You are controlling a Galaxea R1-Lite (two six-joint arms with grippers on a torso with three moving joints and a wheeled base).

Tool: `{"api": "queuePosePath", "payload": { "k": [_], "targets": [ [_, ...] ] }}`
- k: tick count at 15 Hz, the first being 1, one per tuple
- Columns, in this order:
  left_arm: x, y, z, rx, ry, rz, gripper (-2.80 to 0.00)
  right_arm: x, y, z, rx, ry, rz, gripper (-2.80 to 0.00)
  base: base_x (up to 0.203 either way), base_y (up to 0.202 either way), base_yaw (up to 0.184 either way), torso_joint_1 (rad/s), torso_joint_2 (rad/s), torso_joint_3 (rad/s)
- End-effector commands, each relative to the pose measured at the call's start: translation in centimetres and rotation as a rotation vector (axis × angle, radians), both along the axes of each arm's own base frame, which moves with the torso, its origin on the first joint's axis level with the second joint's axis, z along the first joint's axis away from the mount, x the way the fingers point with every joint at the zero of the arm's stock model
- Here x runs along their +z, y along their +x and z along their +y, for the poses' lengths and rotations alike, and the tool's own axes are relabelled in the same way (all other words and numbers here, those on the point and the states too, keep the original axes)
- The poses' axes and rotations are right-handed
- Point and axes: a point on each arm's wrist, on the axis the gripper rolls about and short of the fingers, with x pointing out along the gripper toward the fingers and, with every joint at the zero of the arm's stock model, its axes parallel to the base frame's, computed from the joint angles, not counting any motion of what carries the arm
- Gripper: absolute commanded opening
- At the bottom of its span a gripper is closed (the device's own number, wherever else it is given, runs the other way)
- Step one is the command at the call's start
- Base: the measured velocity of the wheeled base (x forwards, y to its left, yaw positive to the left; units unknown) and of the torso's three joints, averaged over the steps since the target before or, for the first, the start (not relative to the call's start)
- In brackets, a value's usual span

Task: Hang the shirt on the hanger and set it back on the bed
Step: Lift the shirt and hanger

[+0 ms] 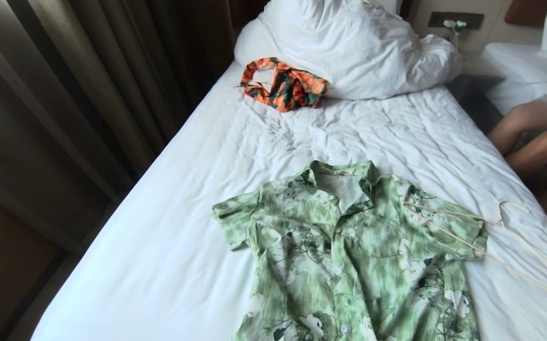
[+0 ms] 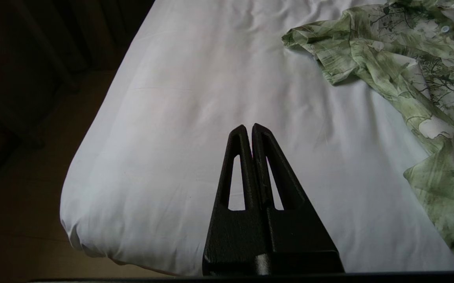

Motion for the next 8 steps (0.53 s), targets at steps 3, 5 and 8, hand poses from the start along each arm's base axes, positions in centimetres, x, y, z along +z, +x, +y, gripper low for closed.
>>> {"api": "queuePosePath", "payload": {
  "k": [3,5,8],
  "targets": [
    [0.0,0.0,0.0,0.002,0.000,0.000,-2.80,-0.2,0.1,0.0,0.001,0.000,0.009,-2.80,0.000,0.000,0.000,0.000,0.00,0.000],
    [0.0,0.0,0.0,0.002,0.000,0.000,-2.80,-0.2,0.1,0.0,0.000,0.001,0.007,-2.80,0.000,0.000,0.000,0.000,0.00,0.000],
    [0.0,0.0,0.0,0.000,0.000,0.000,-2.80,1.9,-0.6,0.0,0.010,0.000,-0.051,-2.80,0.000,0.000,0.000,0.000,0.00,0.000]
  ]
}}
